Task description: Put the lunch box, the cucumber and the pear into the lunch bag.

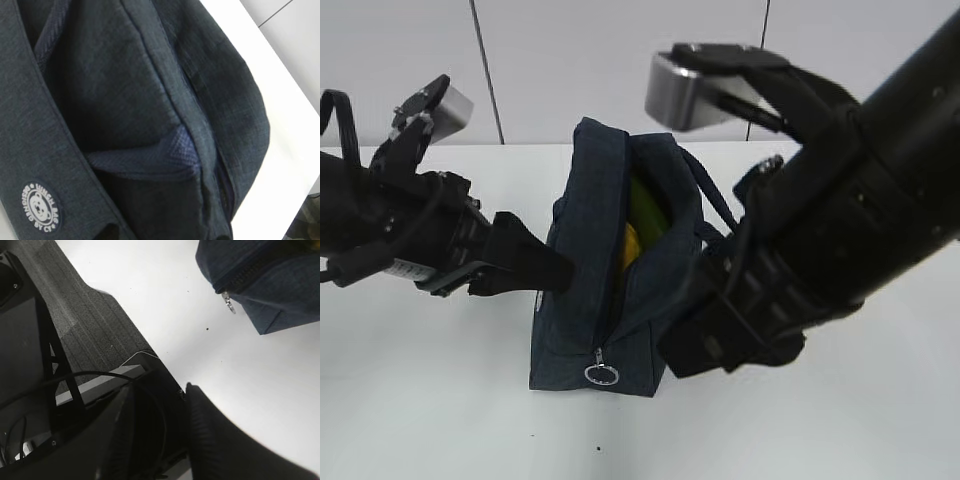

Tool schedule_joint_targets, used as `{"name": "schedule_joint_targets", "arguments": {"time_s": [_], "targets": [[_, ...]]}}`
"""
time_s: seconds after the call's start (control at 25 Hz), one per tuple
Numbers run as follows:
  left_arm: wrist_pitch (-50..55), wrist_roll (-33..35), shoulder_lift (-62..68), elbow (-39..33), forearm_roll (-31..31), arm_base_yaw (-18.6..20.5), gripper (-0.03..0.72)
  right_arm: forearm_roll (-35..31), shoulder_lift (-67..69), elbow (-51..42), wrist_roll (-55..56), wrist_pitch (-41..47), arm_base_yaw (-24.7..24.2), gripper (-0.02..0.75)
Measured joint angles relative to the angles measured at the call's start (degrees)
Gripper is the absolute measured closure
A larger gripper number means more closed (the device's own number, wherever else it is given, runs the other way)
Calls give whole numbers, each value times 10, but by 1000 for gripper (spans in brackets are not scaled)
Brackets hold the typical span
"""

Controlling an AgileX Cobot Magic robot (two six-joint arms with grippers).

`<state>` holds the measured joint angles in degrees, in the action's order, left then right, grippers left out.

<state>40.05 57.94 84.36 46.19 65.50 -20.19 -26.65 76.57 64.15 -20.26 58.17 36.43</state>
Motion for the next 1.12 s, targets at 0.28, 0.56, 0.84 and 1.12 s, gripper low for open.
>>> {"name": "schedule_joint_targets", "arguments": {"time_s": [0.28, 0.56, 0.84, 1.12], "targets": [[-17, 0, 4, 0, 0, -10, 433, -88, -4, -132, -89, -119, 0, 462], [-18, 0, 33, 0, -4, -10, 551, -356, -5, -260, -304, -218, 0, 524], [-15, 0, 31, 1, -6, -10, 697, -695, -6, -368, -637, -232, 0, 531], [-15, 0, 8, 1, -10, -10, 700, -756, -6, -387, -760, -245, 0, 531]]}}
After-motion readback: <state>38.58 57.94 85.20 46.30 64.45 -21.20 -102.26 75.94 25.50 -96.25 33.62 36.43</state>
